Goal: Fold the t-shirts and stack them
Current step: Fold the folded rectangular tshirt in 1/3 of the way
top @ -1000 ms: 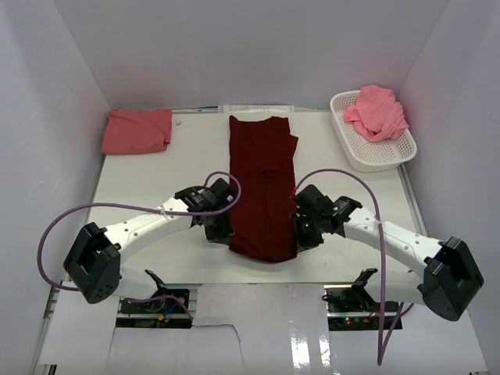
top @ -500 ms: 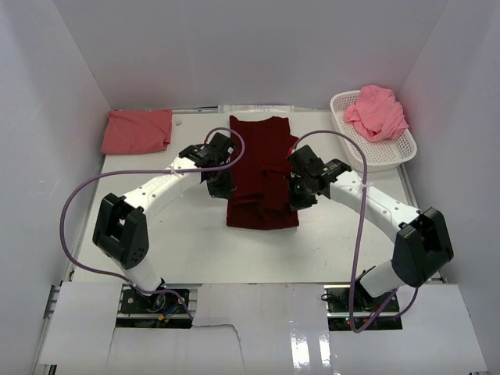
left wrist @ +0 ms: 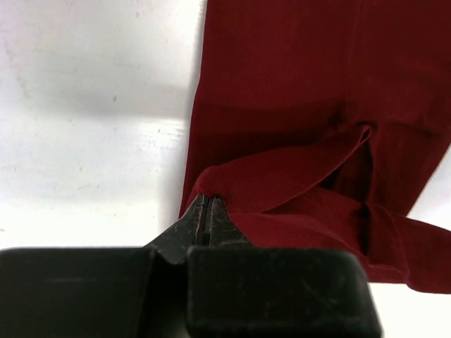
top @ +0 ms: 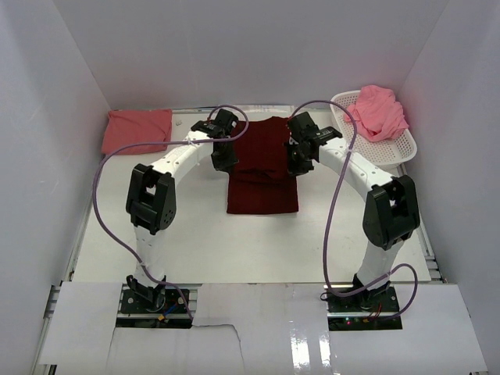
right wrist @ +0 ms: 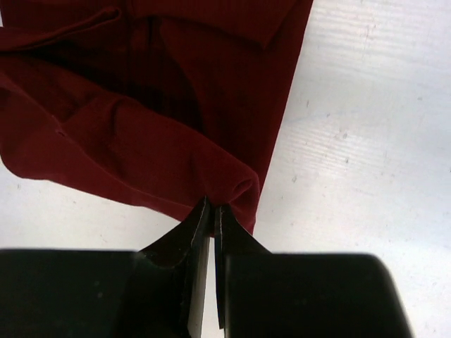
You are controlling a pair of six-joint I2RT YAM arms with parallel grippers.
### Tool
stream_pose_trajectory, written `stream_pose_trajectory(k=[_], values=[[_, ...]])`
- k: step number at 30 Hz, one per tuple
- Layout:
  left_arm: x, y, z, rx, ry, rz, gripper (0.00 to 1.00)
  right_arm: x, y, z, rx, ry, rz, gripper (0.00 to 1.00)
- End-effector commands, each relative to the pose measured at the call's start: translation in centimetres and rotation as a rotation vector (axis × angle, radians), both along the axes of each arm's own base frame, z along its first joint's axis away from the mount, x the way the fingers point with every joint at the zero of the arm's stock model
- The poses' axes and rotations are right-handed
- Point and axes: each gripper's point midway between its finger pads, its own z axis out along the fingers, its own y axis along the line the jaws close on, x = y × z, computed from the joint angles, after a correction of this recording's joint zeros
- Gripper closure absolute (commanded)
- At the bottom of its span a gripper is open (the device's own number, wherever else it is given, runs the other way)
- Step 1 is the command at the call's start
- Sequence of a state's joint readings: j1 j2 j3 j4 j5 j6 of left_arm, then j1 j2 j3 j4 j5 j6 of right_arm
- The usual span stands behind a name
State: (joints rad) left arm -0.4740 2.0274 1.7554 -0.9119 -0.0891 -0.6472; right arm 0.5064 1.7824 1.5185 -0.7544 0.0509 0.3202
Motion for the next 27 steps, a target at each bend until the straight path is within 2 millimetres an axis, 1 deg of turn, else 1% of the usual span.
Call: stream_pose_trajectory(k=[1,3,4,5,6,7,8,9,10,11,12,15,19,20,21,22,23,24,25,26,27], values=[[2.1,-0.2,1.9,-0.003,-0.065,0.002,1.00,2.1,0.3,0.5,0.000,-0.032,0.019,0.92],[2.6,-0.3,1.9,-0.005,-0.071,0.001,1.00,2.8,0.4,0.7,0.003,-0.041,0.016,0.92],[2.9,-0.3,1.7,0.000,-0.071,0.005,1.00,3.2,0.3,0.3,-0.005,-0.036,0.012,0.92],[3.5,-0.3,2.2,-0.007,-0.086,0.010,1.00,3.7,0.4,0.5,-0.002,-0.047,0.009,0.92],[3.7,-0.3,2.3,-0.006,-0.090,0.011,1.00,3.9,0.5,0.4,0.001,-0.045,0.013,0.92],[4.0,-0.2,2.2,-0.005,-0.089,0.014,1.00,4.3,0.3,-0.1,-0.006,-0.037,0.009,0.92],[4.5,-0.1,2.8,-0.011,-0.102,0.019,1.00,4.4,0.4,-0.3,-0.009,-0.035,0.009,0.92],[4.7,0.0,2.9,-0.010,-0.105,0.021,1.00,4.8,0.5,-0.1,-0.001,-0.041,0.010,0.92],[4.8,0.1,3.0,-0.008,-0.102,0.021,1.00,5.0,0.5,-0.5,-0.006,-0.033,0.008,0.92],[5.1,0.3,3.0,-0.008,-0.103,0.026,1.00,5.3,0.4,-0.4,-0.009,-0.038,0.004,0.92],[5.3,0.4,3.5,-0.010,-0.115,0.029,1.00,5.7,0.5,0.0,-0.002,-0.050,0.003,0.92],[5.9,0.6,4.0,-0.019,-0.124,0.032,1.00,6.6,0.3,0.1,-0.001,-0.060,-0.003,0.92],[6.4,0.6,3.7,-0.028,-0.118,0.029,1.00,8.0,0.4,0.4,0.010,-0.074,-0.009,0.92],[6.5,0.5,3.4,-0.032,-0.111,0.024,1.00,8.3,0.4,0.4,0.012,-0.074,-0.009,0.92],[6.7,0.4,3.4,-0.037,-0.112,0.023,1.00,8.6,0.4,0.3,0.014,-0.075,-0.009,0.88],[6.8,0.3,3.2,-0.039,-0.109,0.018,1.00,8.7,0.4,-0.1,0.010,-0.067,-0.006,0.88],[6.9,0.2,3.0,-0.041,-0.105,0.015,1.00,9.0,0.4,0.2,0.008,-0.075,-0.010,0.81],[7.0,0.0,2.6,-0.047,-0.097,0.008,0.98,9.3,0.2,-0.4,-0.008,-0.070,-0.019,0.75],[7.2,-0.1,2.4,-0.047,-0.097,0.008,0.95,9.5,0.2,-0.5,-0.012,-0.072,-0.022,0.75],[7.4,-0.1,2.3,-0.046,-0.099,0.007,0.92,10.0,0.0,-0.3,-0.021,-0.086,-0.035,0.67],[7.6,0.0,2.3,-0.046,-0.104,0.008,0.69,10.4,-0.2,-0.3,-0.030,-0.095,-0.045,0.62]])
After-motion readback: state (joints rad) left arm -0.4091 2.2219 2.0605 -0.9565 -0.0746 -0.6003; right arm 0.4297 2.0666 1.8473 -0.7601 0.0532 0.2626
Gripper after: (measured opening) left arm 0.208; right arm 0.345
